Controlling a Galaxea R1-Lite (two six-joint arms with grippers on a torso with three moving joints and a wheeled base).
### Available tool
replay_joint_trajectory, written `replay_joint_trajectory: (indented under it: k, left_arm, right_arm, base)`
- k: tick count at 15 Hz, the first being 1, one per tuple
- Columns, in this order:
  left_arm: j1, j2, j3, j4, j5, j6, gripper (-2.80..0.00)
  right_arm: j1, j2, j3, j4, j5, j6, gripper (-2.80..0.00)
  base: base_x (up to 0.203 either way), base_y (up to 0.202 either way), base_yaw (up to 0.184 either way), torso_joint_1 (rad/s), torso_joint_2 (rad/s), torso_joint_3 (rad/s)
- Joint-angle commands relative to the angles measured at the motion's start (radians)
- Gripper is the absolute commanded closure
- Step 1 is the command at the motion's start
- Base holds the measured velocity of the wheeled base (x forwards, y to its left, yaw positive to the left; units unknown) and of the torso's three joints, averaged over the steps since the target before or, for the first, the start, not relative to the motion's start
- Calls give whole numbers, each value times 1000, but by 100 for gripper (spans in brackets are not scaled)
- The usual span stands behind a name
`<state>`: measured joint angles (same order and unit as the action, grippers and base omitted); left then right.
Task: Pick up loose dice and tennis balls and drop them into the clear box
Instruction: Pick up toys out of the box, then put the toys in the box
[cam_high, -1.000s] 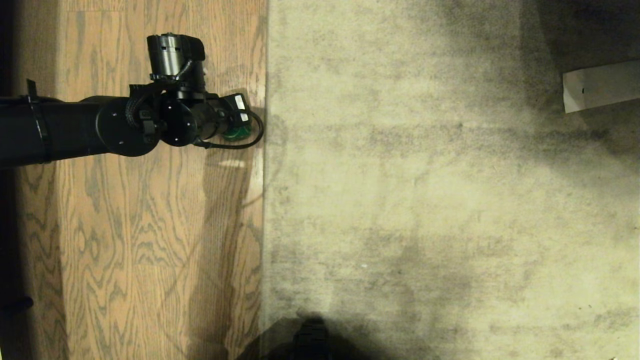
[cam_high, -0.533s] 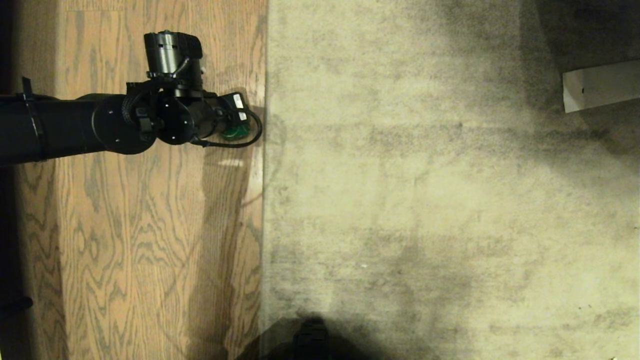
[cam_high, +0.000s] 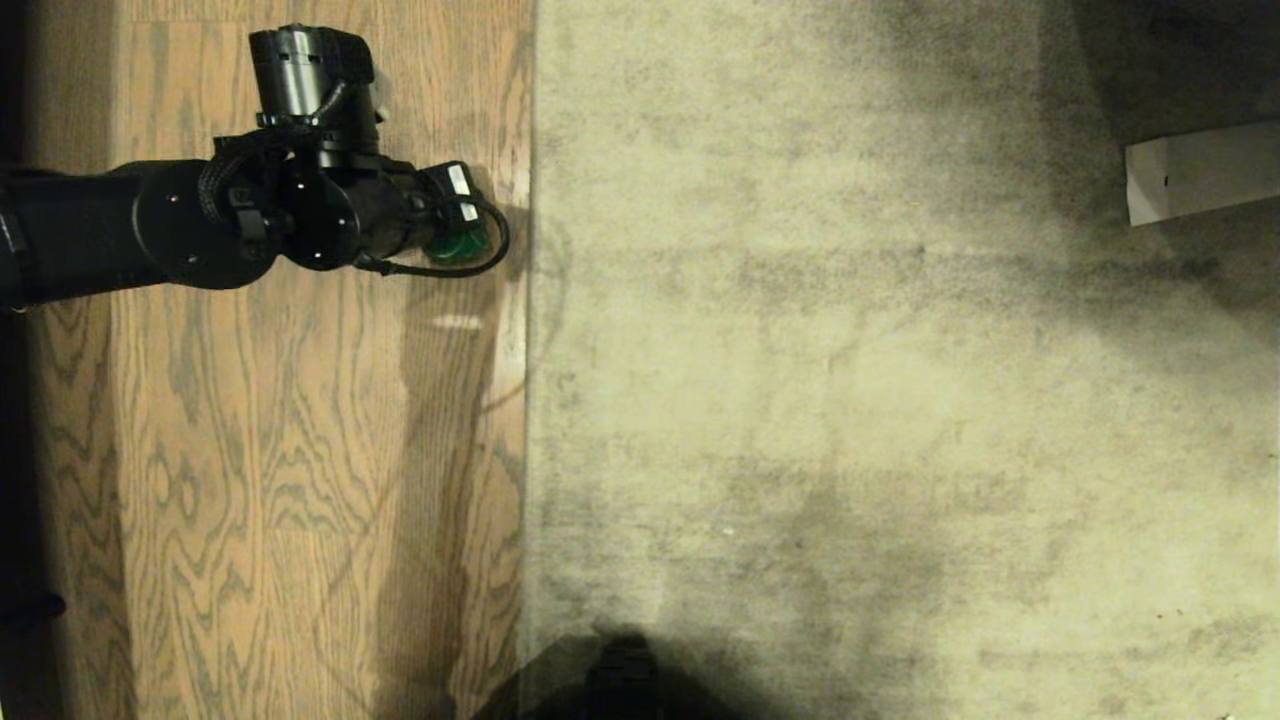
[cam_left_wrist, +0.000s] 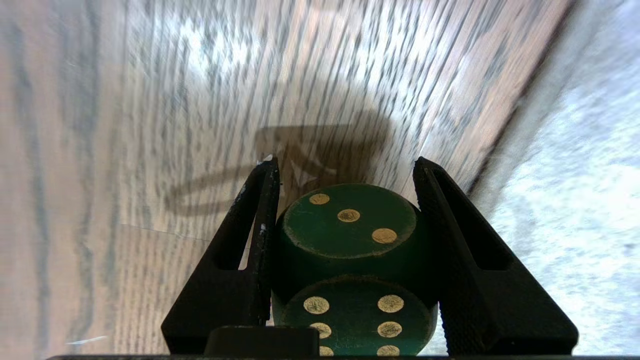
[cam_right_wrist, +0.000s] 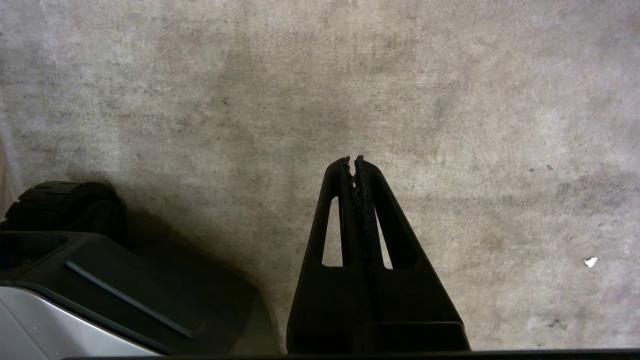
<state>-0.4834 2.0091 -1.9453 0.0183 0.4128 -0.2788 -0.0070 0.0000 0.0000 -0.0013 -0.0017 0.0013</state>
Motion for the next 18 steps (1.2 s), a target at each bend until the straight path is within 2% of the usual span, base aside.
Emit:
replay_joint_trajectory:
  k: [1, 5, 7, 13, 15, 18]
  left_arm:
    - [0, -26, 0, 0, 3, 9, 0]
    - [2, -51, 0, 5, 3, 14, 0]
    - [23, -72, 0, 17, -10, 40, 0]
    - [109, -196, 0, 100, -118, 64, 0]
    - [142, -249, 9, 118, -149, 90, 0]
    - [220, -320, 36, 163, -211, 98, 0]
  right_arm:
    - [-1, 0, 0, 0, 0, 0, 0]
    - [-1, 0, 0, 0, 0, 0, 0]
    - [-1, 0, 0, 0, 0, 0, 0]
    - [0, 0, 0, 0, 0, 0, 0]
    - [-1, 0, 0, 0, 0, 0, 0]
    - [0, 0, 0, 0, 0, 0, 0]
  base:
    - [0, 0, 0, 0, 0, 0]
    - [0, 0, 0, 0, 0, 0]
    - [0, 0, 0, 0, 0, 0]
    - [0, 0, 0, 0, 0, 0]
    - [0, 0, 0, 0, 0, 0]
    - [0, 0, 0, 0, 0, 0]
